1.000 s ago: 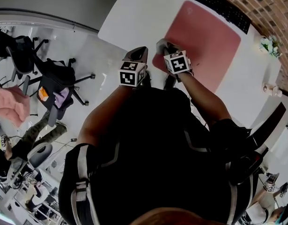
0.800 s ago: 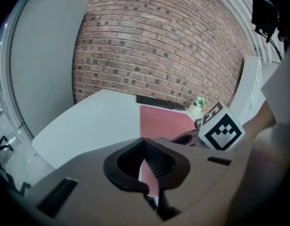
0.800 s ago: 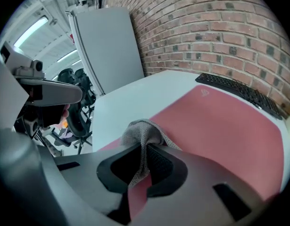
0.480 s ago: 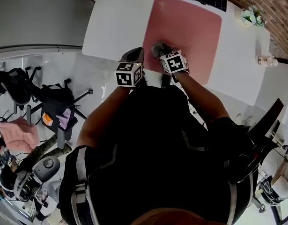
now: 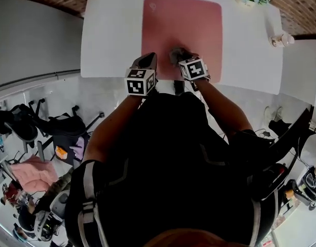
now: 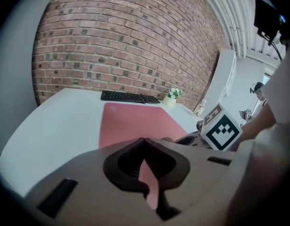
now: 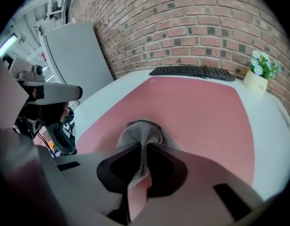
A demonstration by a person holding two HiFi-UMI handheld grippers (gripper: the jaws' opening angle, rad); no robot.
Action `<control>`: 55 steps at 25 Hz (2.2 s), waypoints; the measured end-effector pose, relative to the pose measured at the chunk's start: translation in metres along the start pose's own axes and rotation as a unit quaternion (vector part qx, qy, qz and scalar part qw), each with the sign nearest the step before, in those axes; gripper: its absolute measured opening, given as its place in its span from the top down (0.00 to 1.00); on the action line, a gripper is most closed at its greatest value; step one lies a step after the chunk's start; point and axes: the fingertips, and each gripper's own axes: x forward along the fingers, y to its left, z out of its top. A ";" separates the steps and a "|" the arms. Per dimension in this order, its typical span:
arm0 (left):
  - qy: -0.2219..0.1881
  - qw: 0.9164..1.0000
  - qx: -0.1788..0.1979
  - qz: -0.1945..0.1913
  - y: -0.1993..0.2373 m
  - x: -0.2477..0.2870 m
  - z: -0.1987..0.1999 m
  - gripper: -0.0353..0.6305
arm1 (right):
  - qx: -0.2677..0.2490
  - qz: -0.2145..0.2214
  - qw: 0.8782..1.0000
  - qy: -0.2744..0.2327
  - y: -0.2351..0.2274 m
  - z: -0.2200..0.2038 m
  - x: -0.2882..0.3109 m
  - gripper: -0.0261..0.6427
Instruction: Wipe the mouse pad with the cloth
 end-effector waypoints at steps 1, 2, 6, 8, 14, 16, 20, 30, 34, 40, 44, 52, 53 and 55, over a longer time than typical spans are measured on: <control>0.001 1.000 0.005 -0.006 -0.004 0.003 0.002 0.95 | 0.014 -0.001 1.000 0.000 -0.004 -0.004 -0.004 0.90; 0.001 1.000 0.010 -0.012 -0.009 0.005 0.003 0.95 | 0.027 -0.005 1.000 -0.002 -0.008 -0.007 -0.009 0.90; 0.004 0.999 0.025 -0.032 -0.024 0.011 0.007 0.95 | 0.043 -0.045 0.998 -0.011 -0.039 -0.017 -0.028 0.90; 0.006 0.999 0.030 -0.041 -0.032 0.015 0.007 0.95 | 0.055 -0.064 0.996 -0.014 -0.057 -0.025 -0.036 0.90; 0.008 0.997 0.038 -0.071 -0.057 0.027 0.011 0.95 | 0.100 -0.100 0.990 -0.023 -0.094 -0.045 -0.060 0.90; 0.009 0.996 0.042 -0.078 -0.062 0.030 0.012 0.95 | 0.109 -0.112 0.987 -0.023 -0.105 -0.051 -0.067 0.90; 0.011 0.995 0.049 -0.082 -0.068 0.034 0.010 0.95 | 0.136 -0.139 0.980 -0.026 -0.130 -0.063 -0.084 0.90; -0.009 0.997 0.036 -0.068 -0.048 0.018 0.015 0.95 | 0.145 -0.187 0.971 -0.036 -0.157 -0.061 -0.114 0.90; -0.029 0.998 0.018 -0.049 -0.024 -0.003 0.018 0.95 | 0.104 -0.164 0.980 -0.037 -0.120 -0.033 -0.102 0.90; -0.054 0.998 -0.010 -0.013 0.026 -0.042 0.015 0.95 | 0.018 -0.108 0.993 -0.046 -0.031 0.032 -0.061 0.90; -0.068 0.997 -0.034 0.014 0.057 -0.062 0.007 0.95 | -0.016 -0.062 0.997 -0.052 0.025 0.073 -0.026 0.90; -0.069 0.994 -0.063 0.051 0.091 -0.075 0.010 0.95 | -0.037 -0.019 0.999 -0.032 0.078 0.108 0.035 0.90; -0.069 0.994 -0.066 0.055 0.092 -0.075 0.011 0.95 | -0.043 -0.013 0.999 -0.030 0.080 0.113 0.041 0.90; -0.065 0.994 -0.064 0.063 0.094 -0.074 0.012 0.95 | -0.049 -0.001 0.998 -0.025 0.085 0.118 0.052 0.90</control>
